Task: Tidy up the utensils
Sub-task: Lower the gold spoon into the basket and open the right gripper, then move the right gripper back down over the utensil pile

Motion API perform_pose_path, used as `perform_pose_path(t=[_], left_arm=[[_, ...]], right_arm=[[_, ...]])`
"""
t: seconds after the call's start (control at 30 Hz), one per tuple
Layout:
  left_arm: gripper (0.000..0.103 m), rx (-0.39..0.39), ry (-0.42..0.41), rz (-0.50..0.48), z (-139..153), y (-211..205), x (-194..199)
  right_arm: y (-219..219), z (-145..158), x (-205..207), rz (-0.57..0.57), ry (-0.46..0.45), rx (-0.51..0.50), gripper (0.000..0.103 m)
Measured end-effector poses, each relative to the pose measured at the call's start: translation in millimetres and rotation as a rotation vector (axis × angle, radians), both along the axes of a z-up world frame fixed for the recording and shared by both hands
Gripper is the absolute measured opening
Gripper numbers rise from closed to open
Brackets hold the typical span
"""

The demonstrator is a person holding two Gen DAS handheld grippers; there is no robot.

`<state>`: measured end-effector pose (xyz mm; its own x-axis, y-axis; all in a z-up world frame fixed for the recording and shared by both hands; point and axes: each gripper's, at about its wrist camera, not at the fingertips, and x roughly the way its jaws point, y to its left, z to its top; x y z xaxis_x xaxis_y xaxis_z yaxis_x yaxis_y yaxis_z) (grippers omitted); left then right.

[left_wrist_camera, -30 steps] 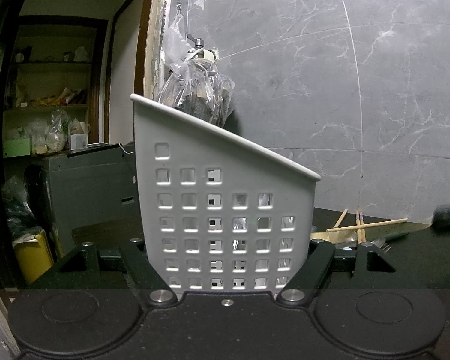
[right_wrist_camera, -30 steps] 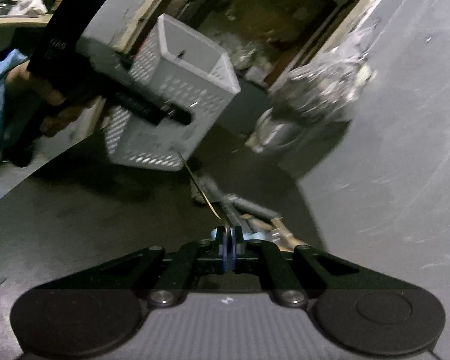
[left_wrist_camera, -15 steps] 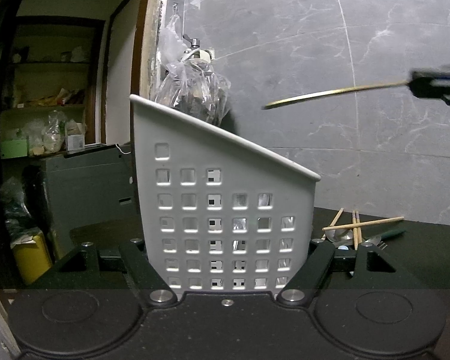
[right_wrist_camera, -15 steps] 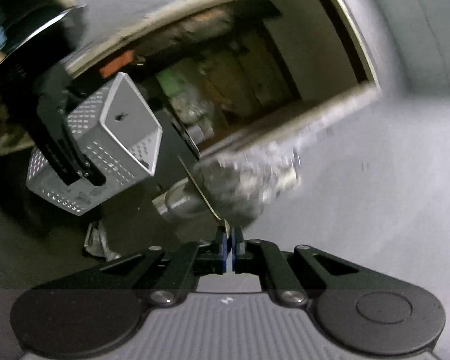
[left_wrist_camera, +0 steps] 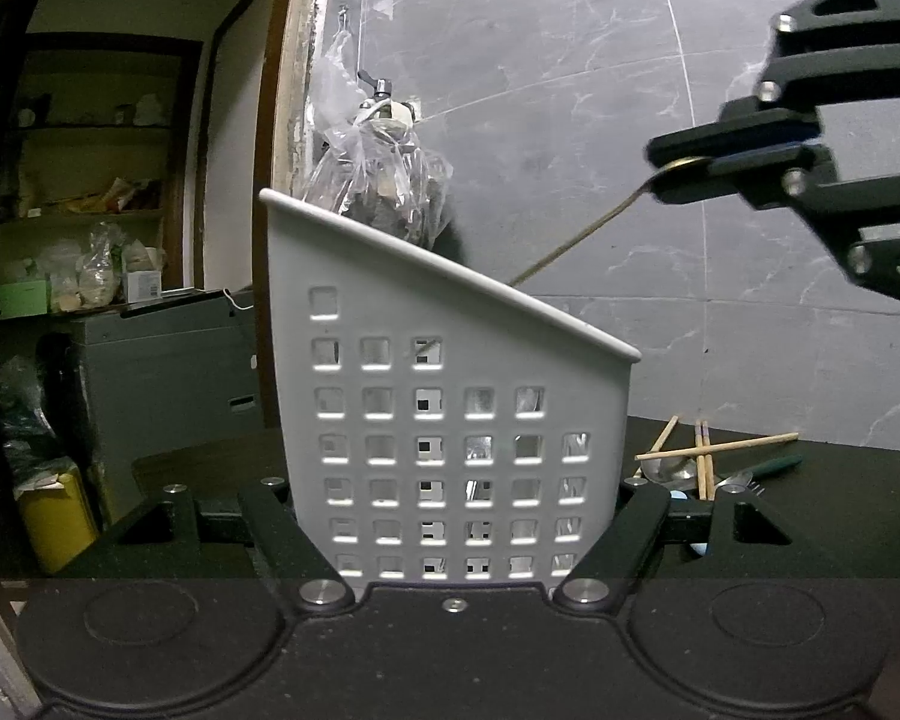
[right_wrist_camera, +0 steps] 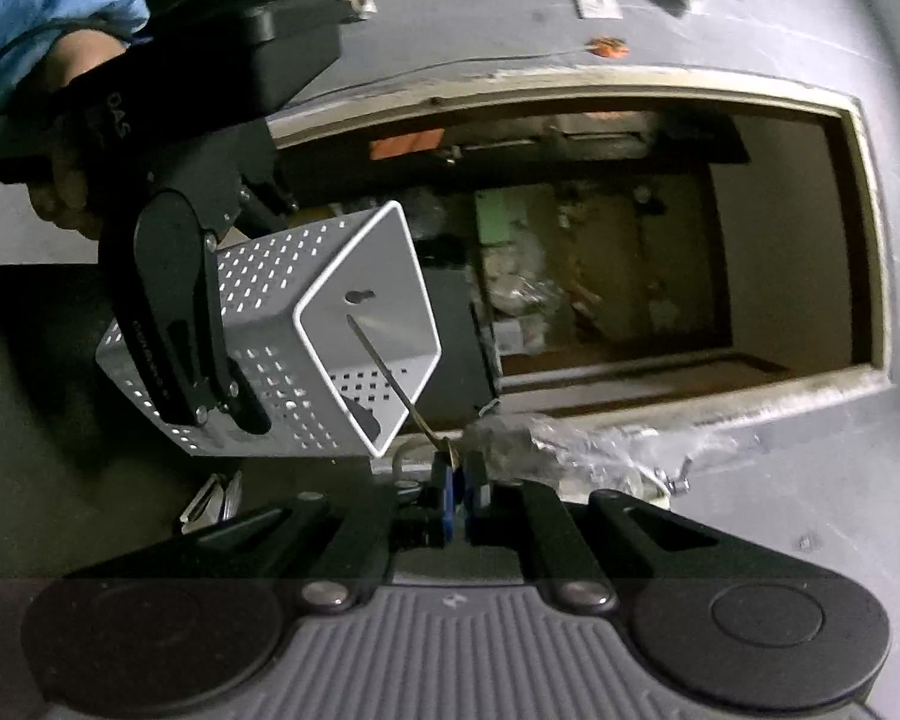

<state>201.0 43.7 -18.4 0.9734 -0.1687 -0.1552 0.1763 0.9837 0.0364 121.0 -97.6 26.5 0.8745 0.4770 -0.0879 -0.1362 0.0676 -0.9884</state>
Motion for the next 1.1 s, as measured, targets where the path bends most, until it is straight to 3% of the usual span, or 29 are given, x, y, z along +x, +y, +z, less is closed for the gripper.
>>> perform_pose_path(t=[0.23, 0.53, 0.7, 0.83, 1.1], left_arm=[[0.076, 0.001, 0.0, -0.004, 0, 1, 1], [0.076, 0.001, 0.0, -0.006, 0, 1, 0], [0.076, 0.001, 0.001, -0.006, -1, 1, 1], [0.076, 0.002, 0.001, -0.005, -1, 1, 1], [0.076, 0.005, 0.006, -0.005, 0, -1, 0]], right_arm=[[16, -7, 14, 0.035, -0.002, -0.119, 0.005], [34, -9, 25, 0.073, 0.003, -0.112, 0.009], [35, -11, 29, 0.073, 0.028, -0.092, 0.022], [31, -8, 29, 0.075, 0.016, -0.041, 0.045], [11, 15, 29, 0.045, 0.026, 0.124, 0.056]])
